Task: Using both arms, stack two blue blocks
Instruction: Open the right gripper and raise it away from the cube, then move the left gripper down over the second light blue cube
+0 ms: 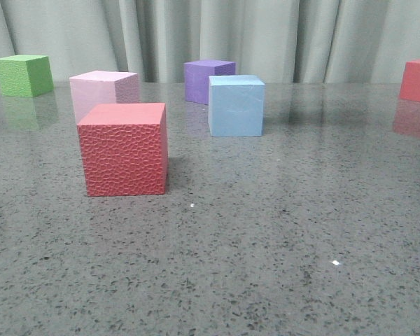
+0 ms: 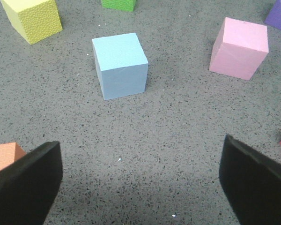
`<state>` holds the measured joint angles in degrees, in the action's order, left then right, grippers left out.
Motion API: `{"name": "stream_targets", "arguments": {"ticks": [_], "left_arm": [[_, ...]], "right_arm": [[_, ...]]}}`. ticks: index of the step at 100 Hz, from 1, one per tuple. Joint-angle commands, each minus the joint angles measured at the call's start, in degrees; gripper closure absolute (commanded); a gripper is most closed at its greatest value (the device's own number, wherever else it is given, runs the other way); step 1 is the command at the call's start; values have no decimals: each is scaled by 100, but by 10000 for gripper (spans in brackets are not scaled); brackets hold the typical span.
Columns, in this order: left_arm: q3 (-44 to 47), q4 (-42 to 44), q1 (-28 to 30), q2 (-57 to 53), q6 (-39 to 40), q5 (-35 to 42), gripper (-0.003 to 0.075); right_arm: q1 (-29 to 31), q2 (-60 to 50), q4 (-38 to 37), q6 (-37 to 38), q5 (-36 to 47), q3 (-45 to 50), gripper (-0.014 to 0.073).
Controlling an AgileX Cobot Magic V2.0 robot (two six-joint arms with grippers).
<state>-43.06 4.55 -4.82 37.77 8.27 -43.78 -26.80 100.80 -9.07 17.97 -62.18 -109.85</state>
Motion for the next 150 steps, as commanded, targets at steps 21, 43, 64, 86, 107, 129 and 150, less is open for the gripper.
{"name": "stream_targets", "arguments": {"ticks": [21, 43, 64, 86, 107, 129, 150], "left_arm": [[-207, 6, 8, 37, 52, 411, 83], [-207, 6, 8, 37, 52, 411, 83], [-207, 6, 8, 37, 52, 411, 83], [-207, 6, 8, 37, 52, 411, 83], [-207, 6, 8, 37, 52, 411, 83], [-207, -63, 8, 37, 52, 478, 83], [-477, -140, 8, 223, 52, 671, 83]], "right_arm": [[833, -1432, -158, -190, 813, 1488, 1], [1318, -2488, -198, -190, 1100, 2820, 1], [1604, -3426, -290, -373, 1226, 3948, 1], [1623, -4290, -415, -379, 1328, 4721, 1], [1623, -4942, -411, -374, 1432, 5163, 1], [1623, -5124, -411, -374, 1564, 5212, 1], [1623, -5124, -400, -374, 1590, 5212, 1]]}}
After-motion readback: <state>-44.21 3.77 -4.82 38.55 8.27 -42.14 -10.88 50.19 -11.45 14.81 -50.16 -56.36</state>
